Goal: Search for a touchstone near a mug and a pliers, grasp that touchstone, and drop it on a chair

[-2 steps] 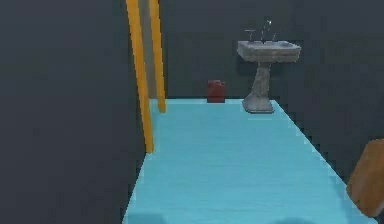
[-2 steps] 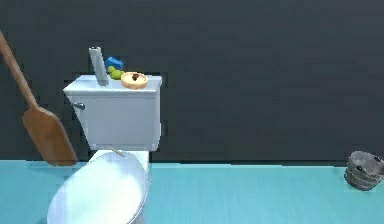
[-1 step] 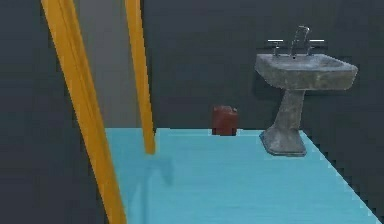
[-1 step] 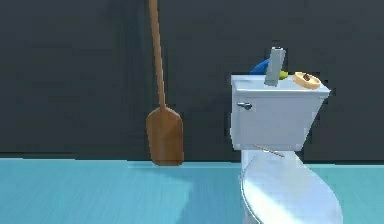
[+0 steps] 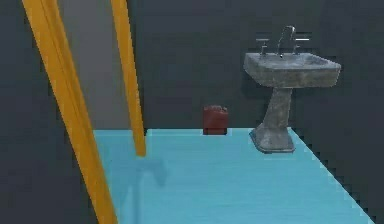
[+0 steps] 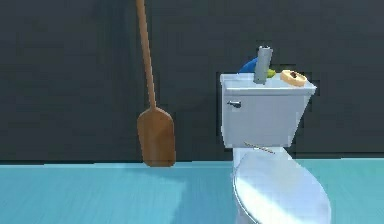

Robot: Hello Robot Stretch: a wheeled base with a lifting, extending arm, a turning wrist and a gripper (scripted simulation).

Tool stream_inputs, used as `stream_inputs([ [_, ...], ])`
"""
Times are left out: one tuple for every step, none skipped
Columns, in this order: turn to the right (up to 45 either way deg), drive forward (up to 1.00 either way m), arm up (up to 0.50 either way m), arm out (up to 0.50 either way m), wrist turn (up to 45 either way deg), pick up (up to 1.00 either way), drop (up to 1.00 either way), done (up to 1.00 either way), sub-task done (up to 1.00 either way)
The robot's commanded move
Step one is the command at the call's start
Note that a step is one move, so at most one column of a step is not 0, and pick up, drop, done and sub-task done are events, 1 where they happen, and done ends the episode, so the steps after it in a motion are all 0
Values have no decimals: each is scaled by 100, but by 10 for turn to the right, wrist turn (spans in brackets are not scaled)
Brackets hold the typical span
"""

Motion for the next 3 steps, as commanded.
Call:
stream_inputs([
  [0, 100, 0, 0, 0, 0, 0, 0, 0],
  [-30, 0, 0, 0, 0, 0, 0, 0, 0],
  [0, 15, 0, 0, 0, 0, 0, 0, 0],
])
